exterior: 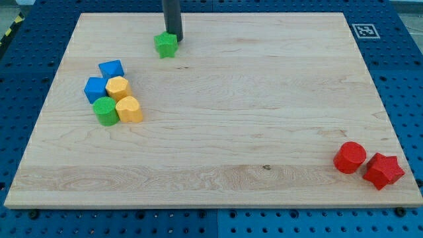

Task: Push the green star into the blue triangle

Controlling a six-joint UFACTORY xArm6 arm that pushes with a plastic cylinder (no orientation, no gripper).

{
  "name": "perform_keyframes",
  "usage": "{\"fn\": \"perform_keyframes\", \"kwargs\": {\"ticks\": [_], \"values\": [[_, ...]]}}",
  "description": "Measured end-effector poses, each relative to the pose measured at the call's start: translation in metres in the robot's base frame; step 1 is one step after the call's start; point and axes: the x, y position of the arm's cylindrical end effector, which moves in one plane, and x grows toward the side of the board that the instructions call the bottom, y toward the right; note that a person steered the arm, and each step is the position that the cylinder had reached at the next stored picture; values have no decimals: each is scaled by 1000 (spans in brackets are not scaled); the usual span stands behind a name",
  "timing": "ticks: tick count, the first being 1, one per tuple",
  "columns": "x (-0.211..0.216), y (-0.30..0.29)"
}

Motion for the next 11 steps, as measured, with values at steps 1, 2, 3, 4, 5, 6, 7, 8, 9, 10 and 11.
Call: {"fn": "perform_keyframes", "kwargs": {"ticks": [1, 2, 3, 4, 5, 6, 7, 8, 9, 10, 11], "values": [[33, -1], [35, -1], [48, -17], [65, -43], [68, -55], [73, -56], [73, -56], [47, -56], [31, -56], [47, -56], [76, -56]]}}
